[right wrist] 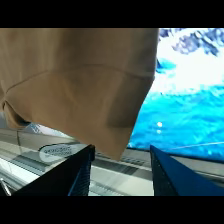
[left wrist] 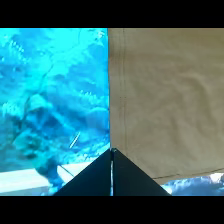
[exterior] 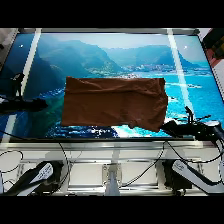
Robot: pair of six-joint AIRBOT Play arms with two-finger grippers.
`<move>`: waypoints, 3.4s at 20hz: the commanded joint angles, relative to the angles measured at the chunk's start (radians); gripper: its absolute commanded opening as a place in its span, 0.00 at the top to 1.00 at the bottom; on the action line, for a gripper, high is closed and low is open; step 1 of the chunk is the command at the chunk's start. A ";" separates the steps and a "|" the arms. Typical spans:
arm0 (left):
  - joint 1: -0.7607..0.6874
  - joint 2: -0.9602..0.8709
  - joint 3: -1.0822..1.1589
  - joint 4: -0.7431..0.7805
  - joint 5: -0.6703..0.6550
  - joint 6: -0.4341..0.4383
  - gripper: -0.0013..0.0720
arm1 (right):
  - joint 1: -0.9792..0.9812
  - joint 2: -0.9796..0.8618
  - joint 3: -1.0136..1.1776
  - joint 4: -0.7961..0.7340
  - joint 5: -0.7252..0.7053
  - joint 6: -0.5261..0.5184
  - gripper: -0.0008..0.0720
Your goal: Fold the clothes and pants, and hang the long-sleeved shirts on hangers.
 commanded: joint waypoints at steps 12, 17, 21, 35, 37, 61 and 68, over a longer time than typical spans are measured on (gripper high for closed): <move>0.001 0.001 0.000 0.000 -0.023 -0.008 0.96 | 0.151 -0.010 -0.016 0.187 -0.021 -0.090 0.48; 0.001 0.001 -0.001 0.000 -0.136 -0.010 0.96 | 0.151 -0.009 -0.111 0.185 -0.045 -0.147 0.55; 0.001 0.001 -0.019 -0.002 -0.159 -0.063 0.96 | 0.151 -0.006 -0.116 0.203 -0.055 -0.142 0.56; 0.015 0.000 -0.238 -0.093 -0.104 -0.035 0.20 | 0.151 -0.005 -0.115 0.333 0.026 -0.195 0.96; 0.026 -0.003 -0.267 -0.093 -0.082 -0.035 0.20 | 0.151 -0.005 -0.110 0.343 0.023 -0.210 0.96; 0.026 -0.076 -0.389 -0.222 0.150 -0.239 0.26 | 0.151 -0.005 -0.094 0.354 0.016 -0.239 0.96; -0.004 -0.119 -0.392 -0.314 0.232 -0.239 0.58 | 0.151 -0.005 -0.094 0.354 0.013 -0.240 0.96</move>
